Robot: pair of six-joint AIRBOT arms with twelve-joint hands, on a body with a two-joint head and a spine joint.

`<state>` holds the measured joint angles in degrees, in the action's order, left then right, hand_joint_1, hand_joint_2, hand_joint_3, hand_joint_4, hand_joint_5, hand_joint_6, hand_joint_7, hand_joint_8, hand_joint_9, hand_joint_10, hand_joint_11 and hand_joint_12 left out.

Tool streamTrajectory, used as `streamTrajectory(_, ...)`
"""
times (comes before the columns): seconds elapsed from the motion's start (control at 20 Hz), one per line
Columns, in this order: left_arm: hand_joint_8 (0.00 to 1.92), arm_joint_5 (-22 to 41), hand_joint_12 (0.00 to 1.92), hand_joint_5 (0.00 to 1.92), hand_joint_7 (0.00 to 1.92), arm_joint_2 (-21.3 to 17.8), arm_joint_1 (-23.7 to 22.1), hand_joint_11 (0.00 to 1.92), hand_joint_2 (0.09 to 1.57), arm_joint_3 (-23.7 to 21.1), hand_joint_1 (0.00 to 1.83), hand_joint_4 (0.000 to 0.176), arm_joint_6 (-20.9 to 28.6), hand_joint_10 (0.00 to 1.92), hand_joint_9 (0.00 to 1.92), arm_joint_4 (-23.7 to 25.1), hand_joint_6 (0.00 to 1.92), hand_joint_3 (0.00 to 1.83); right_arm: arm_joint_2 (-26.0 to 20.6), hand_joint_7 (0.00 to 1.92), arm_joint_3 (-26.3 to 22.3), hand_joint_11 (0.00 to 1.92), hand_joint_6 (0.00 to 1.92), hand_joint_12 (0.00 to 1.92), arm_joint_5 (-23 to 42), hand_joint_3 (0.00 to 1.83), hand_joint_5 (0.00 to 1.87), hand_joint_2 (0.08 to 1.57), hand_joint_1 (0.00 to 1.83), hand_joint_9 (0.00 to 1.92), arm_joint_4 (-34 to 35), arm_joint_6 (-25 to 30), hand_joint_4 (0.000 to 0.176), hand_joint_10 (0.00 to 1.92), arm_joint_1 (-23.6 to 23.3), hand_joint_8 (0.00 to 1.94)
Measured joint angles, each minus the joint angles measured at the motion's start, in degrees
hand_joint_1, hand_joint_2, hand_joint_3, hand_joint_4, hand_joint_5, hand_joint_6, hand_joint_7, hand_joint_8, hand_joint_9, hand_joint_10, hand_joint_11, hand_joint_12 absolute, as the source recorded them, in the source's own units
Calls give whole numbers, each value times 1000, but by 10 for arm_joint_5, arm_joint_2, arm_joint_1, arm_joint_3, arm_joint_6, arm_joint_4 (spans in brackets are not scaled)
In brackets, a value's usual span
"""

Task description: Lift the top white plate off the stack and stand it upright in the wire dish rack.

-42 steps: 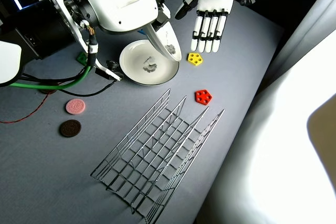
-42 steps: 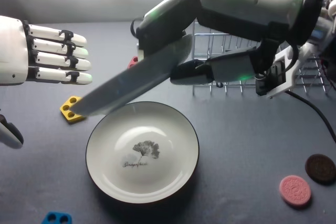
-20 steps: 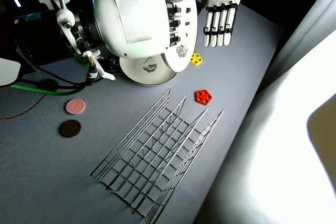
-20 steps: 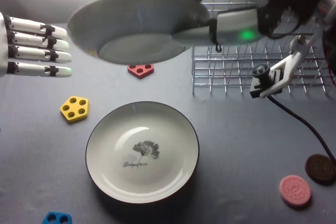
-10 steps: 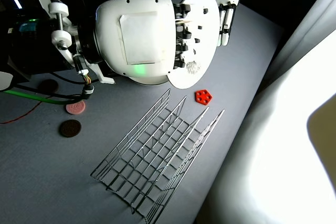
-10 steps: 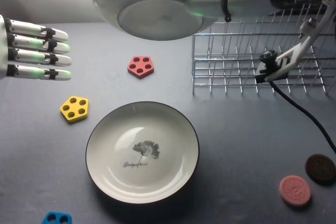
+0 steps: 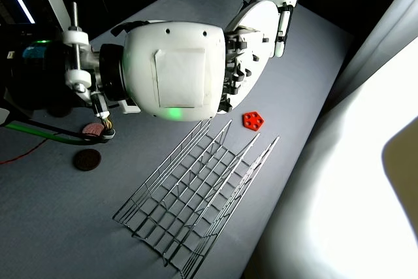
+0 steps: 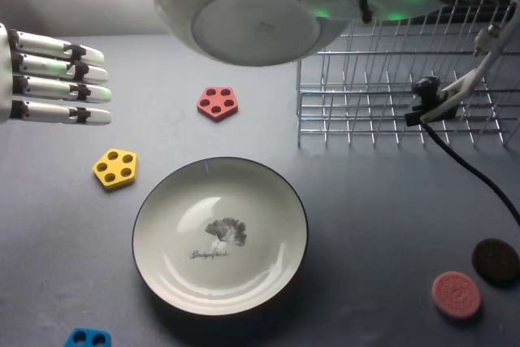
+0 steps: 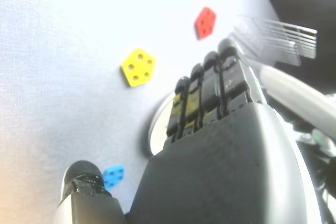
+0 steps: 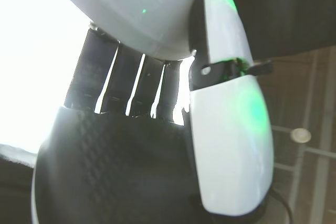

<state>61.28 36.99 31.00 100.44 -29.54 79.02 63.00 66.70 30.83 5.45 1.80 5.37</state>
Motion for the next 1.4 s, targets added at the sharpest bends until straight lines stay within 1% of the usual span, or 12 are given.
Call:
streamTrajectory(0.2, 13, 2, 133, 91, 90, 0, 0, 69, 856, 0, 25, 0, 0, 15, 90, 5, 11, 0, -1, 960, 10, 941, 1231, 1422, -8, 0, 764, 1107, 1488, 991, -23, 20, 0, 885, -4, 852)
streamTrajectory(0.35, 4, 4, 122, 77, 81, 0, 0, 52, 860, 0, 47, 0, 0, 5, 79, 5, 1, 1, 0, 985, 19, 953, 1192, 1399, -2, 0, 802, 1097, 1490, 1002, -70, 42, 0, 855, -4, 816)
streamTrajectory(0.45, 0, 4, 113, 58, 61, 0, 0, 34, 874, 0, 31, 0, 0, 0, 60, 5, 0, 6, 0, 977, 23, 951, 1201, 1408, 5, 0, 786, 1099, 1490, 1011, -105, 61, 0, 861, -4, 818)
streamTrajectory(0.55, 8, 4, 125, 83, 83, 0, 0, 66, 862, 0, 38, 0, 0, 9, 85, 5, 10, 0, 0, 975, 24, 962, 1196, 1391, 10, 0, 787, 1099, 1490, 1009, -115, 63, 0, 863, -4, 824)
streamTrajectory(0.75, 2, 3, 119, 71, 70, 0, 0, 56, 865, 0, 23, 0, 0, 3, 76, 5, 1, 0, 8, 962, 38, 970, 1175, 1386, 10, 0, 793, 1098, 1490, 1015, -122, 64, 0, 868, -6, 840)
streamTrajectory(0.85, 8, 3, 133, 94, 91, 0, 0, 94, 857, 0, 50, 0, 0, 9, 98, 5, 8, 0, 10, 1004, 43, 971, 1125, 1376, 11, 0, 836, 1085, 1492, 1041, -122, 64, 0, 809, -9, 780)
streamTrajectory(0.95, 6, 3, 123, 94, 89, 0, 0, 71, 862, 0, 66, 0, 0, 3, 86, 5, 7, 0, 11, 1028, 48, 964, 1116, 1380, 11, 0, 859, 1084, 1491, 1016, -124, 64, 0, 848, -13, 721)
streamTrajectory(1.0, 0, 3, 110, 60, 59, 0, 0, 44, 867, 0, 28, 0, 0, 0, 55, 5, 1, 2, 11, 1015, 50, 941, 1140, 1411, 10, 3, 851, 1092, 1490, 970, -125, 64, 0, 901, -16, 757)
streamTrajectory(1.15, 6, 3, 119, 71, 72, 0, 0, 68, 865, 0, 31, 0, 0, 9, 74, 5, 6, 0, 13, 1057, 57, 897, 1125, 1451, 8, 0, 899, 1093, 1488, 946, -127, 64, 0, 923, -23, 646)
streamTrajectory(1.2, 4, 3, 115, 67, 68, 0, 0, 61, 868, 0, 24, 0, 0, 5, 68, 5, 4, 2, 14, 1095, 60, 914, 1084, 1426, 10, 0, 928, 1082, 1490, 962, -127, 64, 0, 894, -23, 579)
streamTrajectory(1.25, 6, 3, 121, 75, 77, 0, 0, 76, 866, 0, 20, 0, 0, 8, 77, 5, 6, 0, 14, 1156, 62, 959, 1012, 1362, 10, 0, 973, 1060, 1494, 1019, -126, 64, 0, 802, -24, 472)
streamTrajectory(1.4, 5, 3, 121, 77, 77, 0, 0, 79, 868, 0, 22, 0, 0, 7, 77, 5, 5, 1, 14, 1178, 73, 972, 971, 1347, 6, 0, 986, 1054, 1494, 1022, -143, 90, 0, 800, -24, 445)
